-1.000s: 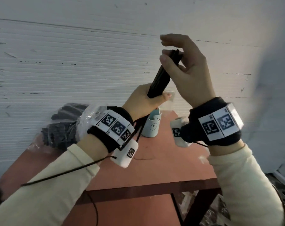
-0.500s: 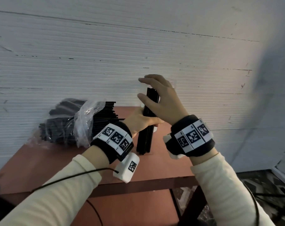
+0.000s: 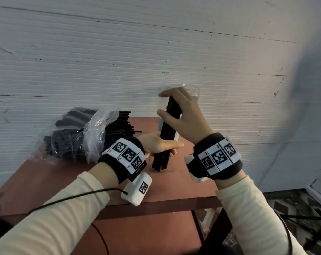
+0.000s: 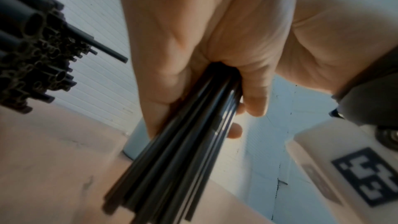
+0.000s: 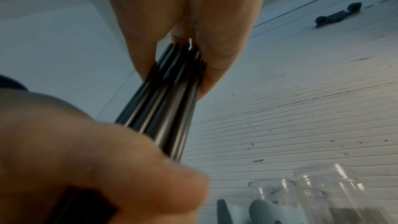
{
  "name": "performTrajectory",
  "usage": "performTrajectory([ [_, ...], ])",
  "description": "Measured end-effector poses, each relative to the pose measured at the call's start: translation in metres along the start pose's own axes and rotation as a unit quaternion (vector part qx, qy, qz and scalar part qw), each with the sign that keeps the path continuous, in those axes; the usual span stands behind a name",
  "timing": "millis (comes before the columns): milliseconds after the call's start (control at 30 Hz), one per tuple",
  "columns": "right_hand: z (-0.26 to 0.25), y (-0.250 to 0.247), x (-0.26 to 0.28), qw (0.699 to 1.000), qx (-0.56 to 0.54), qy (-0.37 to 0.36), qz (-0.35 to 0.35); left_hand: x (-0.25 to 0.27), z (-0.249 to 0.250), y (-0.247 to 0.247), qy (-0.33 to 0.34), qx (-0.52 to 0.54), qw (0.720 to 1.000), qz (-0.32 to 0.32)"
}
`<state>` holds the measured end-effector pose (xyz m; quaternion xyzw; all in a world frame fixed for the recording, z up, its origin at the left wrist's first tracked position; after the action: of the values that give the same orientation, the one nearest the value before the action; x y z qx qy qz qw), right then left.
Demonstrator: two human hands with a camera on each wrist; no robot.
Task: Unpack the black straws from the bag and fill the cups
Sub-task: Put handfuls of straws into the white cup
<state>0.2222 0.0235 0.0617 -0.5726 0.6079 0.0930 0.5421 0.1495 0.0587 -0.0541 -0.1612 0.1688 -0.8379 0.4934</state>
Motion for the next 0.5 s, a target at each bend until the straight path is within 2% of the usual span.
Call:
performTrajectory([
  [100, 0.002, -0.017, 0.003, 0.994, -0.085, 0.062, 0.028, 0.009, 0.016, -0.007, 0.044, 0.015, 0.999, 0.007],
  [167, 0.006, -0.024, 0.006, 0.985, -0.131, 0.108, 0.018, 0.018, 0.031, -0.008, 0.076, 0.0, 0.997, -0.01],
  [233, 0.008, -0.023, 0.008, 0.983, -0.12, 0.133, -0.046, 0.026, 0.043, -0.004, 0.096, -0.036, 0.993, -0.06],
  [300, 0.007, -0.014, 0.013, 0.974, -0.107, 0.145, -0.137, 0.032, 0.046, 0.004, 0.087, -0.065, 0.987, -0.117],
  [367, 0.002, -0.005, 0.019, 0.965, -0.115, 0.131, -0.197, 0.033, 0.047, 0.008, 0.082, -0.073, 0.985, -0.131],
  [433, -0.001, -0.004, 0.021, 0.963, -0.136, 0.121, -0.199, 0.031, 0.049, 0.011, 0.096, -0.069, 0.985, -0.122],
  [500, 0.002, -0.014, 0.017, 0.971, -0.133, 0.119, -0.158, 0.025, 0.053, 0.013, 0.112, -0.037, 0.988, -0.1],
])
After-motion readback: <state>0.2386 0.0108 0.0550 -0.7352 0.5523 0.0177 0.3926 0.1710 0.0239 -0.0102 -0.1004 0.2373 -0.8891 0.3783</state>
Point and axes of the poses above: each hand's wrist, its own x-axis away from the middle knuckle, its own y-axis out of the palm, z = x × y, the point moved 7 cm from there along -x, towards the middle knuckle, and after that the axes turned 4 degrees about z, right-handed, at the moved point
